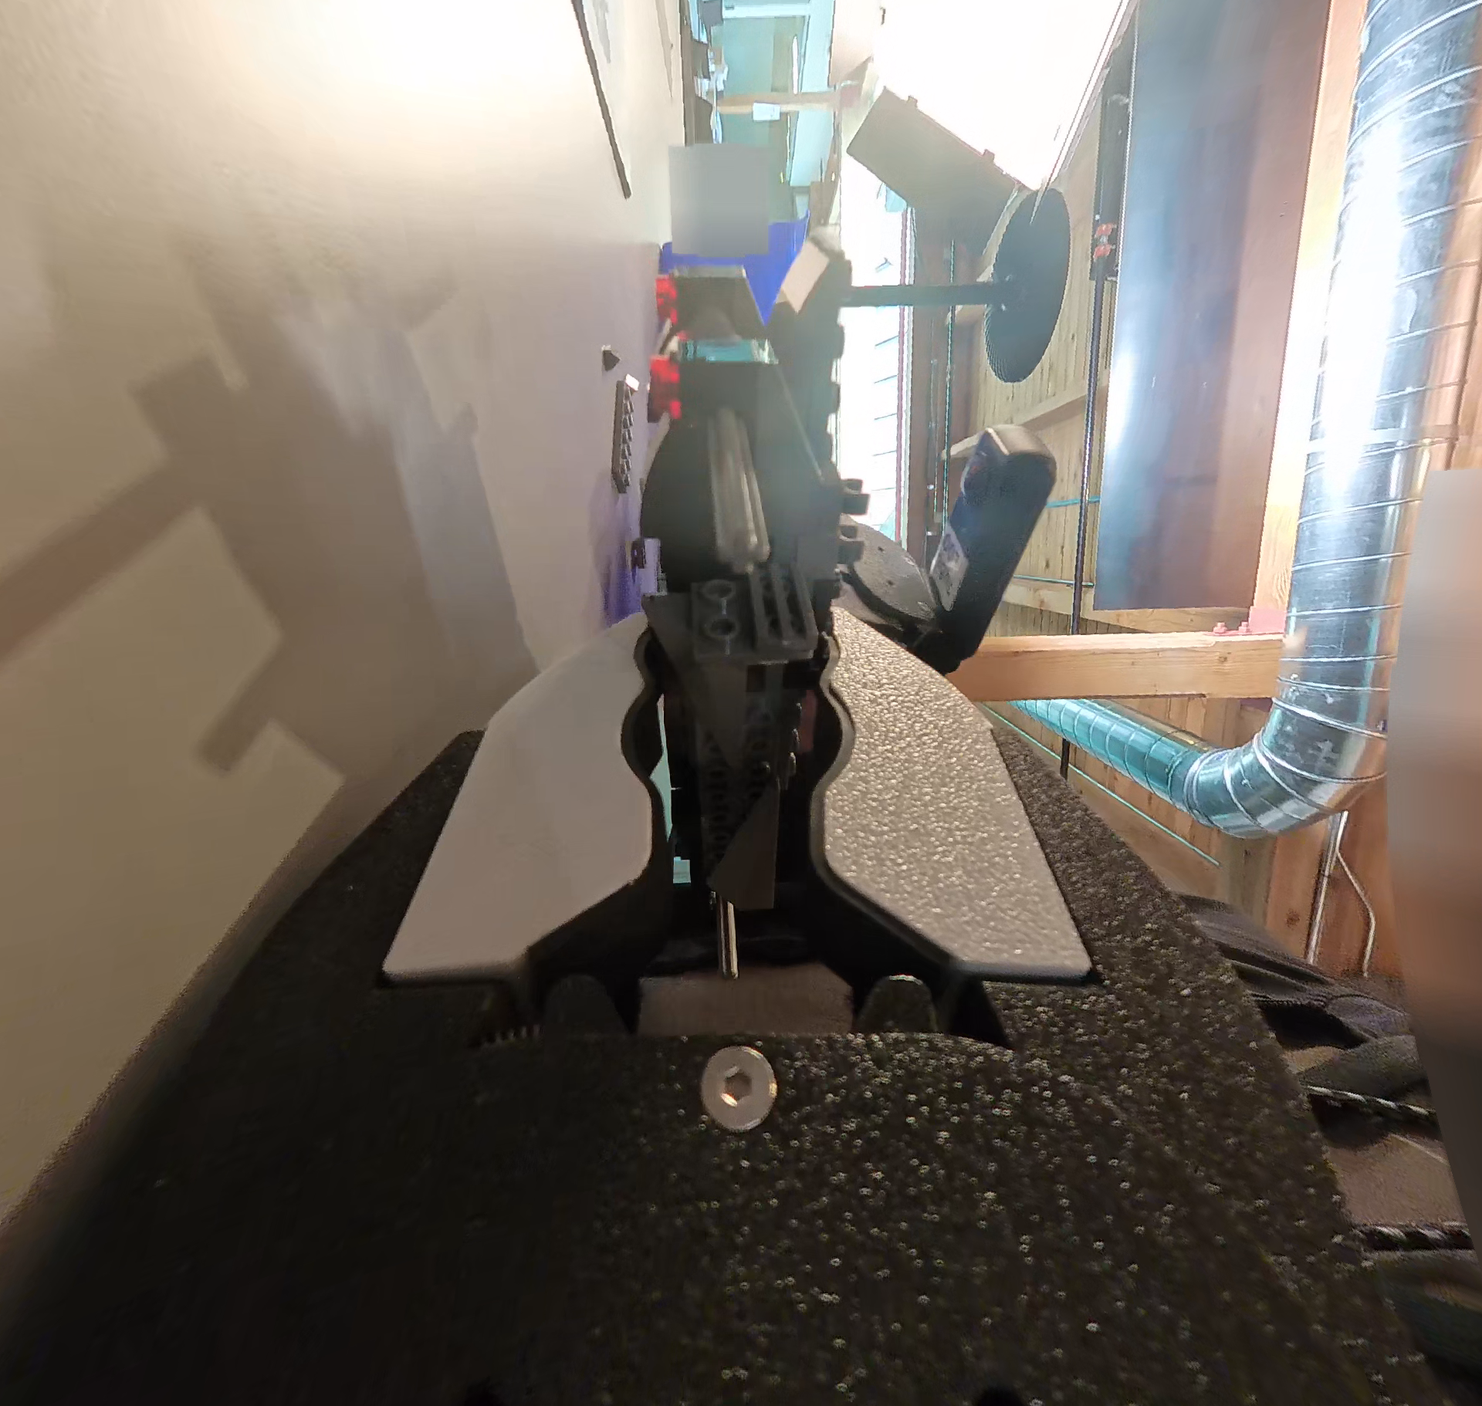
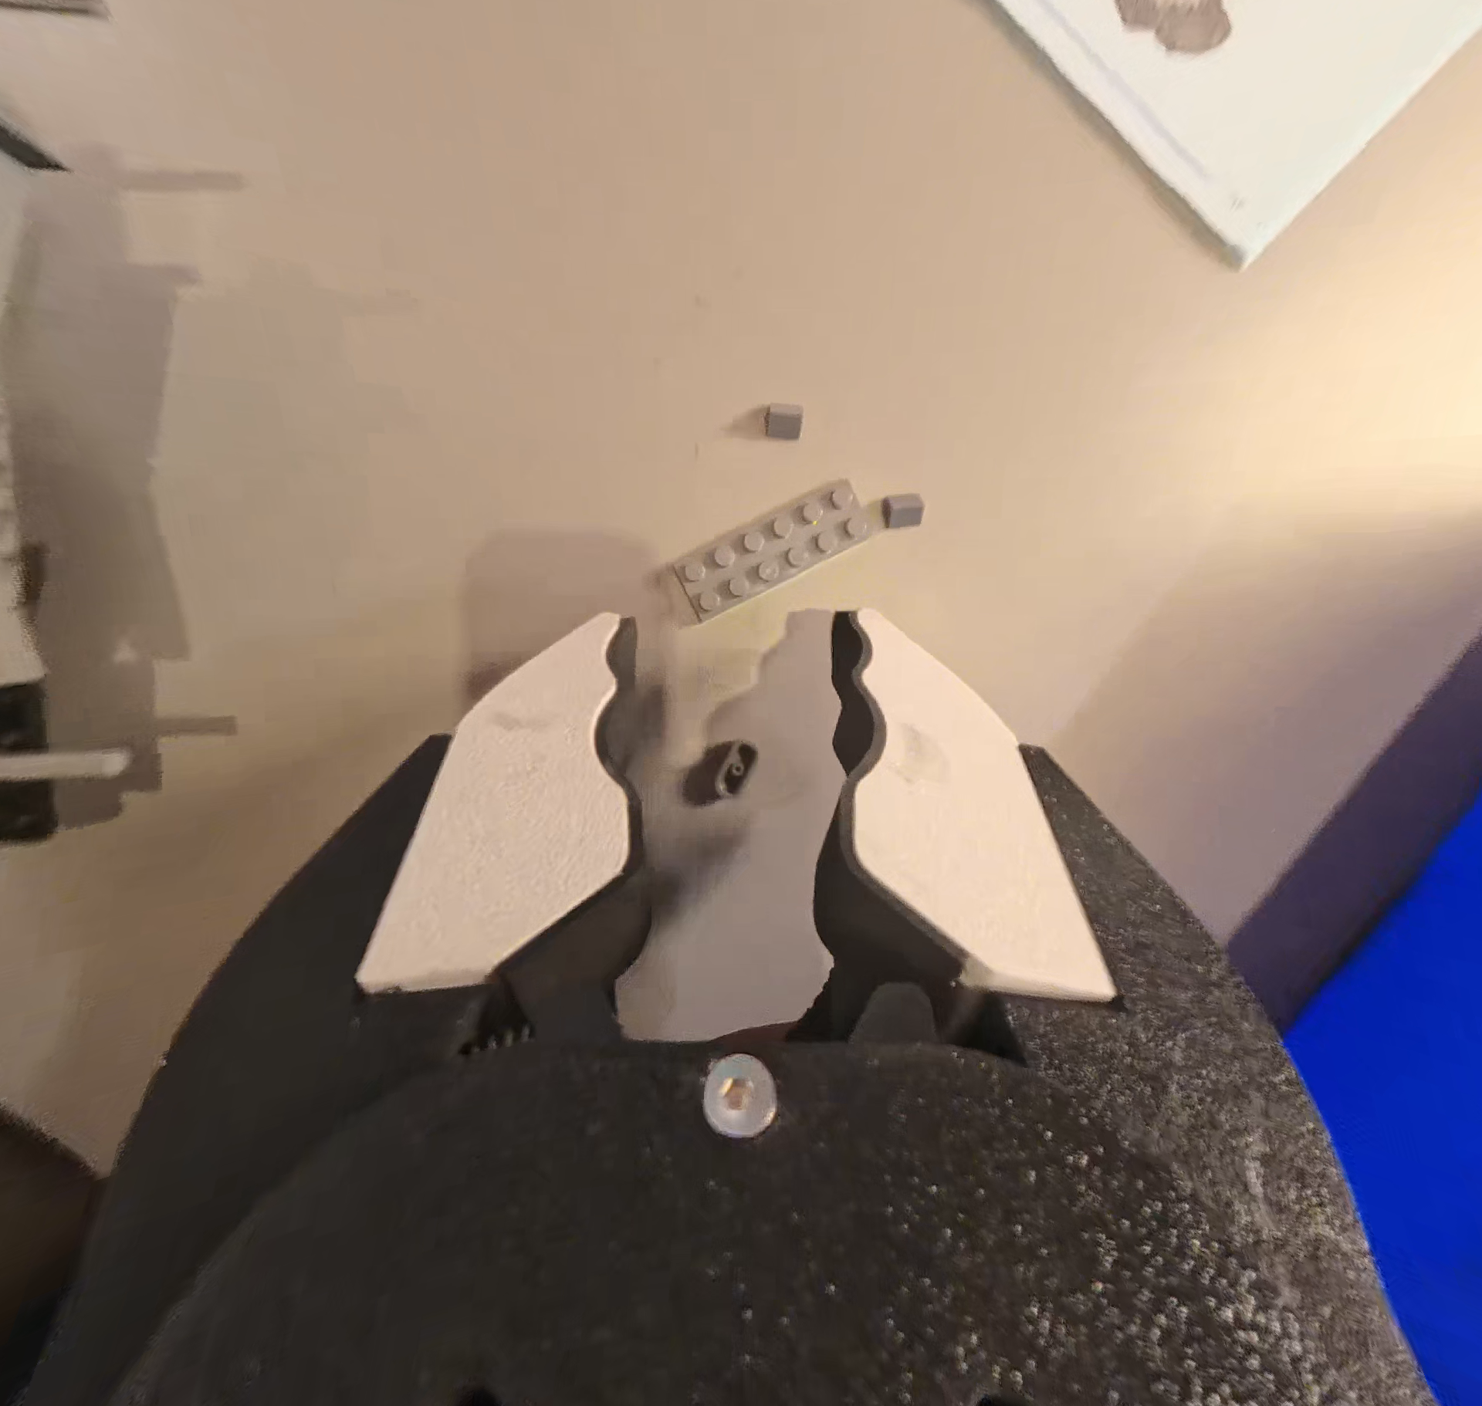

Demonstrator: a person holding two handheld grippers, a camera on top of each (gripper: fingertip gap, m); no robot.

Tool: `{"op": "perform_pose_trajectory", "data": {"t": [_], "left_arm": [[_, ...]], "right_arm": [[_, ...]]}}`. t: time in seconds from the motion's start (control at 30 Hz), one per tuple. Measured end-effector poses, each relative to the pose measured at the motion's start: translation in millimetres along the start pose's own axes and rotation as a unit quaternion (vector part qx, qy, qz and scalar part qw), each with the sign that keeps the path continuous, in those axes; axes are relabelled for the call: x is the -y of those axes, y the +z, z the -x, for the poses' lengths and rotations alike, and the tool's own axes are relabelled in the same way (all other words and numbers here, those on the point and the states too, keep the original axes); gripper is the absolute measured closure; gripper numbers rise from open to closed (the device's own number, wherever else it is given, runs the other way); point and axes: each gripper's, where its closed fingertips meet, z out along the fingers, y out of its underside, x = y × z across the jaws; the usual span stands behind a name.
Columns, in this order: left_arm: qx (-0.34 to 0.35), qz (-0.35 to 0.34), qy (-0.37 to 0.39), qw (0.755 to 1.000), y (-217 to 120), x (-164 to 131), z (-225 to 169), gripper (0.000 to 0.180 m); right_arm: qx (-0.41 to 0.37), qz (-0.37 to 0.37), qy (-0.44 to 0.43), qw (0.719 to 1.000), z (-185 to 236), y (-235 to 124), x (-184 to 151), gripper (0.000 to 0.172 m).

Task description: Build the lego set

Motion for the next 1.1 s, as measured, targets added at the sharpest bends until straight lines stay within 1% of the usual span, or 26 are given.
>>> {"op": "perform_pose_trajectory", "data": {"t": [0.07, 0.17, 0.27, 0.33, 0.37, 0.43, 0.57, 0.67, 0.83, 0.97, 1.1], "left_arm": [[-0.004, 0.012, 0.001, 1.000, 0.2, -1.3, -2.2, 0.146], [-0.010, 0.029, 0.001, 1.000, -0.8, -4.4, -4.5, 0.146], [-0.018, 0.040, -0.003, 0.999, -3.6, -7.3, -7.5, 0.146], [-0.025, 0.044, -0.009, 0.999, -6.5, -8.5, -9.9, 0.146], [-0.029, 0.045, -0.013, 0.998, -8.4, -8.9, -10.7, 0.146], [-0.033, 0.044, -0.022, 0.998, -12.3, -9.2, -11.2, 0.145], [-0.041, 0.049, -0.036, 0.997, -19.7, -10.3, -12.2, 0.145], [-0.043, 0.048, -0.044, 0.997, -24.1, -8.8, -12.3, 0.145], [-0.052, 0.050, -0.047, 0.996, -28.5, -7.1, -14.8, 0.145], [-0.050, 0.056, -0.046, 0.996, -30.5, -8.2, -12.8, 0.145], [-0.034, 0.047, -0.043, 0.997, -30.6, -4.5, -4.9, 0.146]], "right_arm": [[-0.020, 0.013, 0.019, 1.000, -2.1, 9.3, -2.5, 0.114], [-0.014, 0.004, 0.037, 0.999, -0.2, 16.0, 7.9, 0.117], [0.005, 0.001, 0.019, 1.000, 10.5, 19.9, 15.9, 0.134], [0.007, 0.001, -0.006, 1.000, 17.1, 20.1, 17.5, 0.149], [0.002, 0.002, -0.011, 1.000, 18.4, 19.9, 17.6, 0.152], [-0.012, 0.008, -0.015, 1.000, 18.2, 19.3, 17.3, 0.153], [-0.035, 0.022, -0.004, 0.999, 15.0, 18.5, 16.3, 0.148], [-0.024, 0.039, -0.003, 0.999, 18.9, 19.2, 16.0, 0.156], [-0.022, 0.056, 0.001, 0.998, 18.8, 19.5, 16.1, 0.156], [-0.011, 0.041, 0.018, 0.999, 19.7, 15.1, 19.7, 0.157], [0.057, -0.014, 0.037, 0.998, 49.3, -8.0, 48.3, 0.157]]}}
